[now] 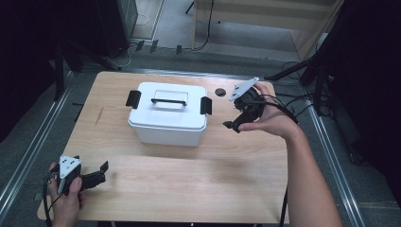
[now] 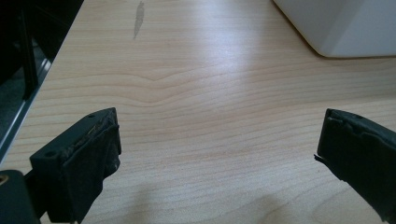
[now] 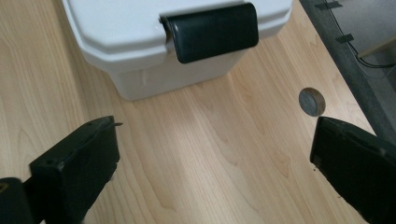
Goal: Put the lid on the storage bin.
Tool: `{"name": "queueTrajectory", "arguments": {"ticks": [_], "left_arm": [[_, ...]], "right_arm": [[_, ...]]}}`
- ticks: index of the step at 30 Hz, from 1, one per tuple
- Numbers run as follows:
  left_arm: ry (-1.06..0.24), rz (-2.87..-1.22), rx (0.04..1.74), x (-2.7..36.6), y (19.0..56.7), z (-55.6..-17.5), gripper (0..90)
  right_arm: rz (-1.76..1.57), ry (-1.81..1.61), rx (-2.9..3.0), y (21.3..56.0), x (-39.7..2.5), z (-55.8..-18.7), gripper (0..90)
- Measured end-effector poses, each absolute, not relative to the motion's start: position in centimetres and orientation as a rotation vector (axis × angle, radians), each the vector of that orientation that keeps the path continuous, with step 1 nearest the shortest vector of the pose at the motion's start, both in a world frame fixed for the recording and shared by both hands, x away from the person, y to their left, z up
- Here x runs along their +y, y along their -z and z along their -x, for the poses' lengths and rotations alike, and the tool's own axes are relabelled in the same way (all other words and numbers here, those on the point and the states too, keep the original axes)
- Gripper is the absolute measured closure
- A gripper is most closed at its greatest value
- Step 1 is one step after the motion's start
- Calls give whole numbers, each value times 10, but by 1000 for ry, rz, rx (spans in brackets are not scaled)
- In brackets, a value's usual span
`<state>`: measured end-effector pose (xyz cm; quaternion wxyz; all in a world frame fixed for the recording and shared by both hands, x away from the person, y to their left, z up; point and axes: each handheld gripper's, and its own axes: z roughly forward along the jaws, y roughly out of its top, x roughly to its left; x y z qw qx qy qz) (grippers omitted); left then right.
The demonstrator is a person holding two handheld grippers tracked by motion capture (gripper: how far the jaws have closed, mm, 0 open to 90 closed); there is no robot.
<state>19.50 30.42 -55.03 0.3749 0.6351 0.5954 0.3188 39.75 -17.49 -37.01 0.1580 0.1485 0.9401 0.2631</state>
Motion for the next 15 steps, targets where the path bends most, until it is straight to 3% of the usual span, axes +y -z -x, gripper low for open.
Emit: {"name": "queueTrajectory", "arguments": {"ticks": [15], "left_arm": [[-818, -1623, 1525, 304, 550, -195, 2]], "right_arm": [[-548, -815, 2630, 379, -210, -380, 0]]}}
